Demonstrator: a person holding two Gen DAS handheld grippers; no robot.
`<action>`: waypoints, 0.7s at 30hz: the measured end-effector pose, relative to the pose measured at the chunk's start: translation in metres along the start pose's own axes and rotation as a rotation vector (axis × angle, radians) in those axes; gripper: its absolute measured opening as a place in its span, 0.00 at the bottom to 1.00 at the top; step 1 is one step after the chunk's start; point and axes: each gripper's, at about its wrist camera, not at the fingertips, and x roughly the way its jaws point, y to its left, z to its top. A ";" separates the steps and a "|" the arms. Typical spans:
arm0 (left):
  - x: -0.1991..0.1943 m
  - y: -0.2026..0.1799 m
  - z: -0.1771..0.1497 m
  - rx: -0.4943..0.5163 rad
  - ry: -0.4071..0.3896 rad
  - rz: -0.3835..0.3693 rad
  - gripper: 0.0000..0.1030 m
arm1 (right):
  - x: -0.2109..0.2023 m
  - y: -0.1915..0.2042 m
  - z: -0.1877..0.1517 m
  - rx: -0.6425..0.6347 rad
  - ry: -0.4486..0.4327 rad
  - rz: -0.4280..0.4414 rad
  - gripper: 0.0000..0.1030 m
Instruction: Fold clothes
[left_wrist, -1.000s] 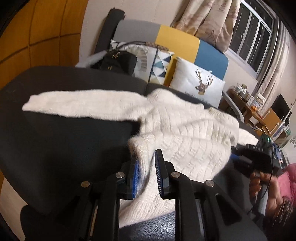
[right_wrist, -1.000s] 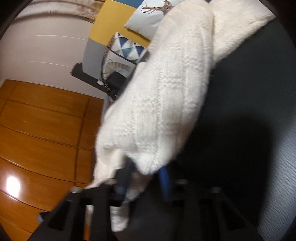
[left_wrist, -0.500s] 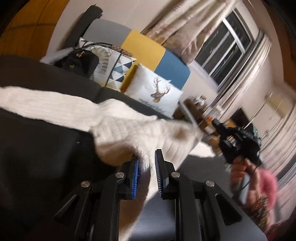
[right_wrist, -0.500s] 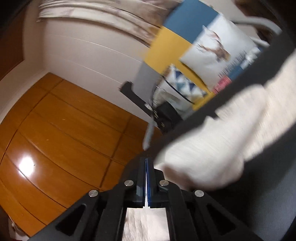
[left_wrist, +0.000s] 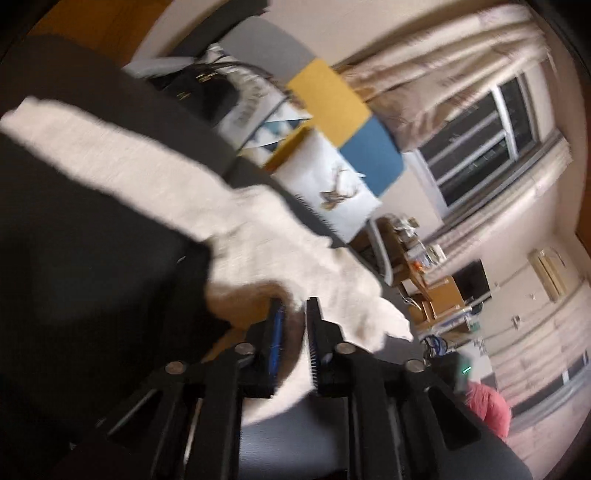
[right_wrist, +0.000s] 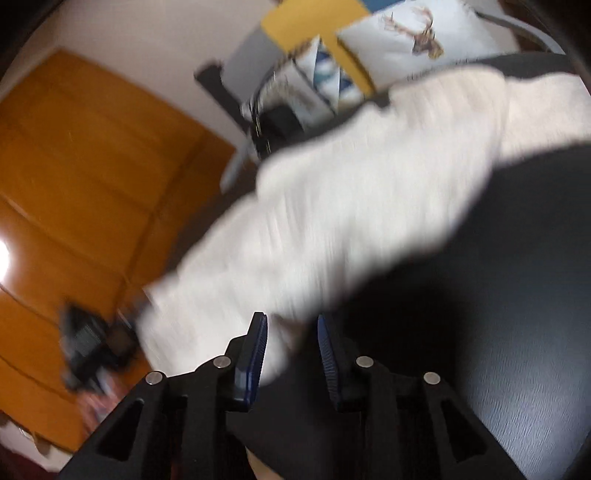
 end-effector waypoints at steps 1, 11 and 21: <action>-0.001 -0.010 0.003 0.023 0.000 -0.015 0.07 | 0.003 0.000 -0.005 0.005 0.010 0.013 0.29; 0.004 -0.089 0.024 0.054 0.016 -0.243 0.06 | 0.032 0.007 -0.023 0.035 0.056 0.118 0.35; 0.002 -0.129 0.028 0.113 -0.021 -0.286 0.03 | 0.063 -0.010 -0.024 0.204 -0.035 0.299 0.43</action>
